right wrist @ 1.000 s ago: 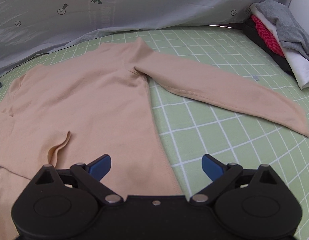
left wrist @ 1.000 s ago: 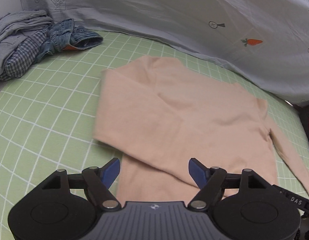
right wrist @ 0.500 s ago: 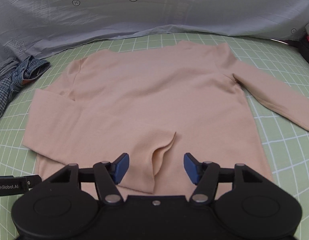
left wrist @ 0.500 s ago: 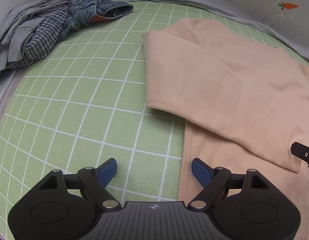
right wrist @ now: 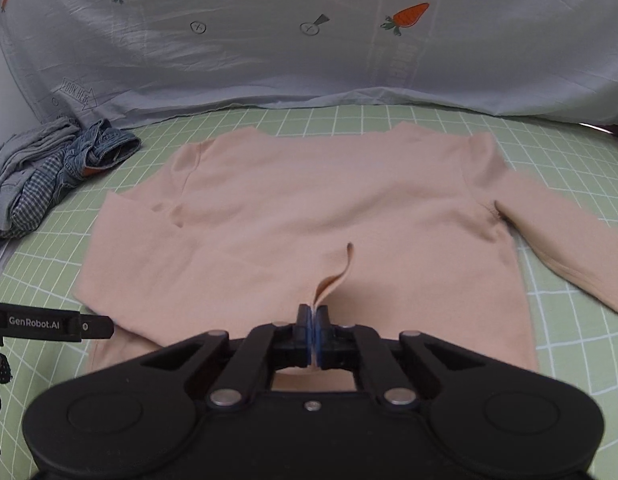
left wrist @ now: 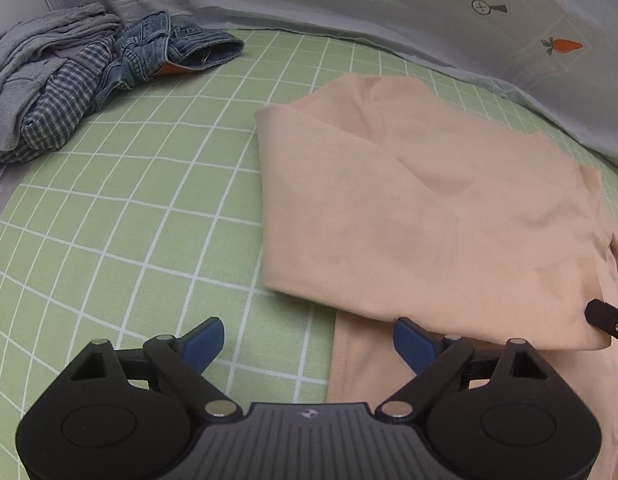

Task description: Fold clothes

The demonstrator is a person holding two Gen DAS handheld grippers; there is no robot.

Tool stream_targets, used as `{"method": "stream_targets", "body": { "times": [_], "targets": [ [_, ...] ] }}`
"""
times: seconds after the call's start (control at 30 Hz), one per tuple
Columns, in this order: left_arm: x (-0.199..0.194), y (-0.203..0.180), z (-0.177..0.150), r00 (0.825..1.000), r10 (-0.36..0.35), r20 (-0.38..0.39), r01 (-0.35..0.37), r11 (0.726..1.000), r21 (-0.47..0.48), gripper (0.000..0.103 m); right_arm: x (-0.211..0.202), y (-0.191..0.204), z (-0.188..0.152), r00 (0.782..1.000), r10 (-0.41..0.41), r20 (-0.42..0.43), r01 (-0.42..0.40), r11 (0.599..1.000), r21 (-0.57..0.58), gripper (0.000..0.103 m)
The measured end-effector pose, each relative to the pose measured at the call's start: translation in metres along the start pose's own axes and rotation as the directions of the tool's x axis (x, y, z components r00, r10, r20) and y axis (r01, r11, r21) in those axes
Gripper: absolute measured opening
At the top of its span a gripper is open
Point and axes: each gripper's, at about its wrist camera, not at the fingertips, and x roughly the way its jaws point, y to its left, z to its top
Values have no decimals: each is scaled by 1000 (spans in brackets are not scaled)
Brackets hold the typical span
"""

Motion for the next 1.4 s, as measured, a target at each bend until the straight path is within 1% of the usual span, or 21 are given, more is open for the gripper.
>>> {"method": "stream_targets", "body": {
  "times": [0.1,0.17,0.2,0.27,0.33,0.37,0.43,0.5,0.57,0.63,0.67,0.7,0.73,0.83,0.93,1.03,1.13,1.23,1.3,1.33,1.4],
  "targets": [
    [-7,-5,7,999,-12,45,12,1000,-6,92,-2,-43,21,993,-103,50,101,994,49,2],
    [-10,-6,9,998,-9,61,10,1000,-4,92,-2,-83,35,978,-191,81,183,979,90,2],
    [-11,-6,10,998,-8,69,8,1000,-3,92,-3,-106,42,967,-237,95,224,966,133,2],
    [-12,-5,10,998,3,67,-3,1000,-5,92,-8,-146,56,936,-330,120,300,929,217,2],
    [-13,-1,7,998,15,57,-14,1000,-15,92,-19,-171,66,902,-408,141,360,892,272,2],
    [-13,2,6,999,19,51,-18,1000,-22,92,-23,-178,69,891,-430,146,378,881,284,4],
    [-14,5,3,999,26,41,-24,999,-34,92,-32,-183,70,875,-460,152,406,867,288,14],
    [-19,7,-1,999,28,40,-26,999,-40,92,-38,-175,62,871,-466,156,416,868,271,51],
    [-26,6,-6,999,23,50,-21,999,-44,92,-42,-162,46,884,-441,154,396,882,255,61],
    [-37,3,-13,998,20,66,-17,999,-45,92,-45,-145,27,904,-402,146,365,902,230,74],
    [-41,1,-17,997,23,74,-20,999,-45,92,-46,-136,17,913,-382,142,348,912,217,93],
    [-46,0,-21,996,27,81,-24,999,-45,92,-48,-127,8,917,-372,145,338,916,214,102],
    [-51,-3,-27,996,33,87,-29,999,-46,92,-50,-118,-1,919,-366,146,330,917,222,102],
    [-64,-9,-45,994,43,99,-37,998,-56,92,-57,-99,-32,950,-292,108,262,938,228,103],
    [-77,-16,-66,993,54,101,-47,996,-72,92,-67,-82,-53,967,-232,102,215,964,153,103],
    [-92,-24,-90,992,77,102,-68,994,-88,92,-77,-81,-65,979,-177,98,165,979,118,103],
    [-111,-30,-117,989,94,115,-82,991,-107,92,-86,-84,-75,986,-137,92,128,987,97,103],
    [-124,-31,-141,985,118,126,-104,988,-113,92,-88,-90,-85,993,-100,66,92,990,111,103],
    [-127,-29,-150,986,124,111,-110,986,-121,92,-88,-90,-91,996,-86,38,81,990,118,103],
    [-128,-26,-152,986,125,108,-110,985,-132,92,-90,-88,-93,995,-98,26,95,989,110,103],
    [-129,-20,-153,986,122,112,-105,984,-146,92,-93,-80,-95,993,-117,29,115,990,79,103]
  ]
}}
